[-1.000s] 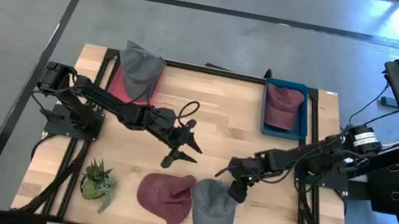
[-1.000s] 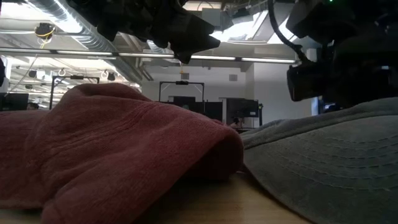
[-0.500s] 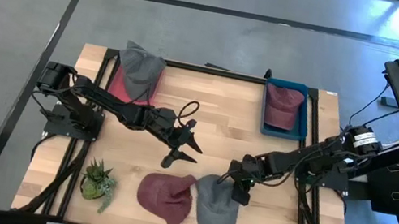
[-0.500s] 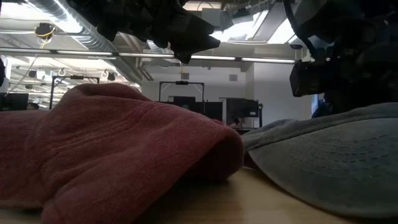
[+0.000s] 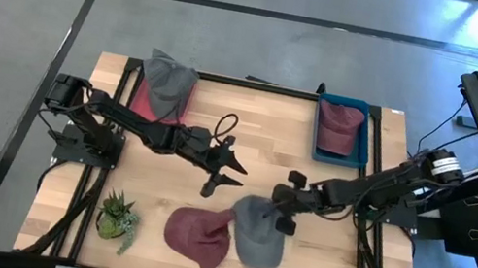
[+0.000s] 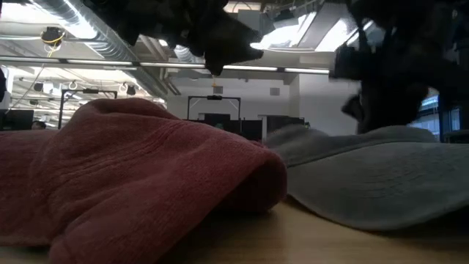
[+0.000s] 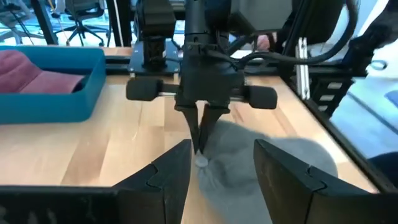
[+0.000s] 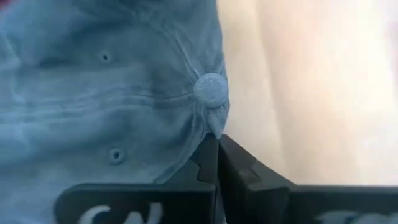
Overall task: Pick & Place hat
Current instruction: Put the gray cap into the pink bin
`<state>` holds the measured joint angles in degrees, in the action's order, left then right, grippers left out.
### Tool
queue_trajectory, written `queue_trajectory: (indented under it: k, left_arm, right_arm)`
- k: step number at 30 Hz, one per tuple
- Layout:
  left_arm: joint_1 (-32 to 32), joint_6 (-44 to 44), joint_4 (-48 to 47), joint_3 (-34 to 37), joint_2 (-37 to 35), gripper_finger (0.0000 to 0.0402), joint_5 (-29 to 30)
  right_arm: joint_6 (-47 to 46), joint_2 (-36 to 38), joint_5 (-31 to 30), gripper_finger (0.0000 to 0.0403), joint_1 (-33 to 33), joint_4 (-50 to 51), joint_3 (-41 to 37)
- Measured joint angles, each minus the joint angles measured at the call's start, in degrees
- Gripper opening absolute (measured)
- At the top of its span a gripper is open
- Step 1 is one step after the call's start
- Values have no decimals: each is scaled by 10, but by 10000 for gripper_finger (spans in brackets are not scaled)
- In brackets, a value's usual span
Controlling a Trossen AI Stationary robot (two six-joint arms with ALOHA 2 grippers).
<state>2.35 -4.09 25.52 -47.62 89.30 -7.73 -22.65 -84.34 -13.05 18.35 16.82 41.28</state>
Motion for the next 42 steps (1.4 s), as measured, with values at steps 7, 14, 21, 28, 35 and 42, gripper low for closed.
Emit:
queue_trajectory:
  k: [7, 14, 21, 28, 35, 42]
  left_arm:
    - [-6, -11, 0, -30, 0, 169, 3]
    - [-5, -42, -8, -35, 0, 169, 8]
    - [5, -58, -59, -35, 0, 169, 103]
    - [6, -73, -70, -35, 0, 169, 112]
    - [6, -81, -72, -35, 0, 169, 117]
    - [6, -82, -74, -35, 0, 168, 132]
  right_arm:
    - [107, 26, -109, 2, -4, 5, 45]
    - [184, 26, -172, 1, -21, -26, 82]
    - [215, 26, -176, 1, -33, -43, 98]
    - [218, 26, -173, 0, -36, -52, 112]
    - [231, 26, -176, 0, -45, -57, 138]
    - [244, 26, -178, 0, -46, -68, 145]
